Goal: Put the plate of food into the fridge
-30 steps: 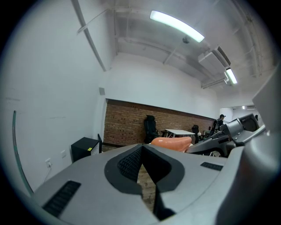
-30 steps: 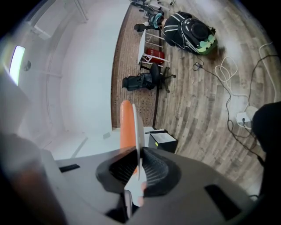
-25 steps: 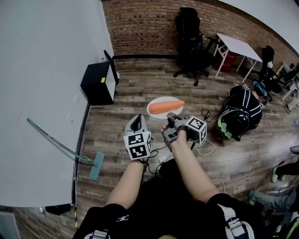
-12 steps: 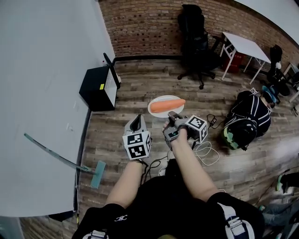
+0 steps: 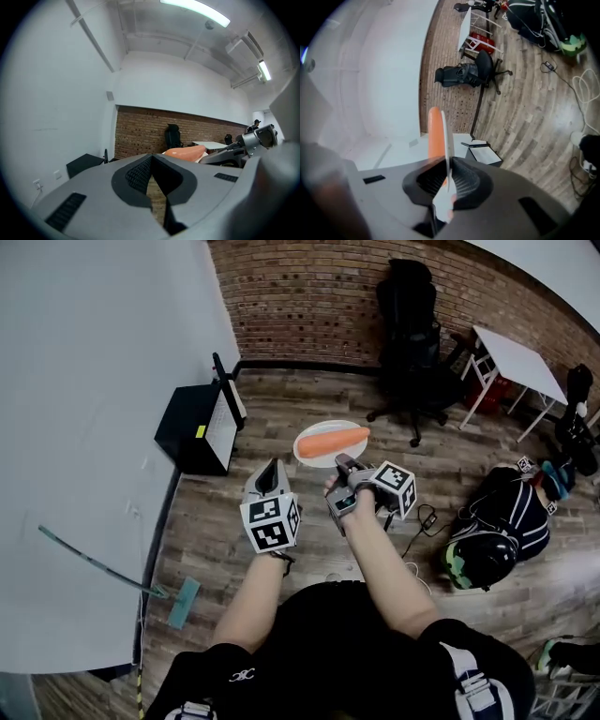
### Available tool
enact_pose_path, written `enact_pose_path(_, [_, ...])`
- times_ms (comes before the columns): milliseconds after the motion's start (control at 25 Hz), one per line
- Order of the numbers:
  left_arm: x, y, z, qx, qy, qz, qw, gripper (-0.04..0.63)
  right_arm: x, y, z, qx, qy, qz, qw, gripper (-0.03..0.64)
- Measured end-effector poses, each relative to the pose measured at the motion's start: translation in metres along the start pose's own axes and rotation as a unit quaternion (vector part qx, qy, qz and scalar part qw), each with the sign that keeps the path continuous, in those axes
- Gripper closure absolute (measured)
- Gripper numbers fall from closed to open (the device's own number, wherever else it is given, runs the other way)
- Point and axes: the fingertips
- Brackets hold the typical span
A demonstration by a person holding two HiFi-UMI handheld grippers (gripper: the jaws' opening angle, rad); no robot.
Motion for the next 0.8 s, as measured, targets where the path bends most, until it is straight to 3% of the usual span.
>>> enact_pose_path(200, [0.006,0.009,0.059,-0.006,-0.021,-0.004,0.9998,0.598,-0.002,-0.031,0.051,-0.026,0.006,-0.008,1.000,0.578])
enact_pose_path(400, [0.003,0.021,0.084,-0.008,-0.043,-0.014,0.9990,0.597,-0.001,-0.042,0.078,-0.048,0.000,-0.011,0.999,0.578])
enact_pose_path(800, [-0.002,0.035,0.134,-0.022,-0.042,-0.007,0.9989,0.598,0.004,-0.049,0.117,-0.072,0.004,-0.011,0.997,0.578])
Point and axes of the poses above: the fingertips, and each gripper's own axes: z forward along the fingers, x to its right, y out of its underside, and after that the axes turned 11 degrees about x, right-handed
